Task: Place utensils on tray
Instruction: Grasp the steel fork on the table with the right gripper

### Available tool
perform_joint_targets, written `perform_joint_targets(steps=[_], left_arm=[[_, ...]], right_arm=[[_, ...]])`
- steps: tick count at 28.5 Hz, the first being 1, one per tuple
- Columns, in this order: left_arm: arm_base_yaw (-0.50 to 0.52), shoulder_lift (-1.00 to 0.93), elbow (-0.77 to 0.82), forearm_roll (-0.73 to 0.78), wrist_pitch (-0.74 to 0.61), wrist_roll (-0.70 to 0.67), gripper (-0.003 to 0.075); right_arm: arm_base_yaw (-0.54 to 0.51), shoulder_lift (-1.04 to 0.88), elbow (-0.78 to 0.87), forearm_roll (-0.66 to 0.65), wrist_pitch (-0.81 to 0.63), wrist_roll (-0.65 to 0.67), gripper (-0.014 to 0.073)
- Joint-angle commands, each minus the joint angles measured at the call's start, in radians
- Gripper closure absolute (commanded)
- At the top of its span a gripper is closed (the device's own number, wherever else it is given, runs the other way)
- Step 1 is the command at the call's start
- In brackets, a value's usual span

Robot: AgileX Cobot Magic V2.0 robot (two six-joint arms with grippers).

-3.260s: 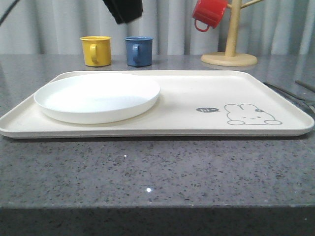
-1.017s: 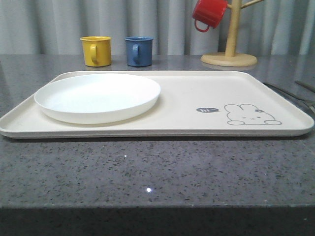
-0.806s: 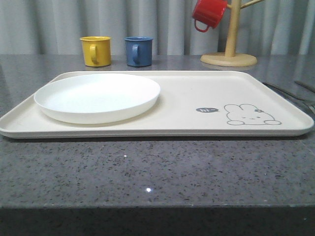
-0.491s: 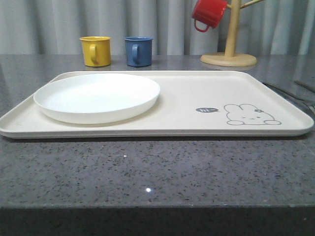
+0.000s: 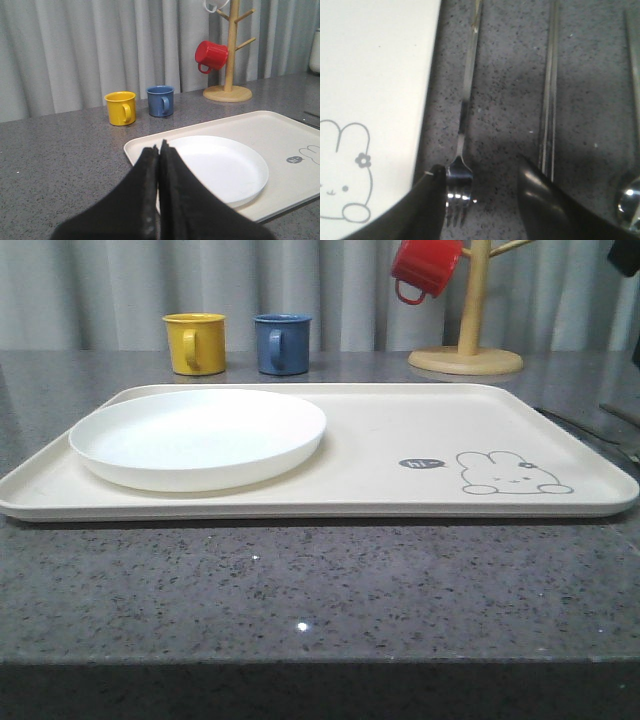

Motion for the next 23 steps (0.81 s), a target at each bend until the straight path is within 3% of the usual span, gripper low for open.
perform_joint_targets(steps=[1, 19, 23], left_arm=[[0.001, 0.010, -0.025, -0.013, -0.086, -0.013, 0.0738], [0.001, 0.010, -0.025, -0.013, -0.086, -0.013, 0.0738], [0.001, 0.010, -0.025, -0.013, -0.086, -0.013, 0.0738]], right_arm=[[0.001, 0.042, -0.058, 0.010, -0.031, -0.006, 0.0235], [0.001, 0.185, -0.086, 0.057, -0.084, -0.006, 0.0239], [0.001, 0.185, -0.086, 0.057, -0.083, -0.006, 0.0360]])
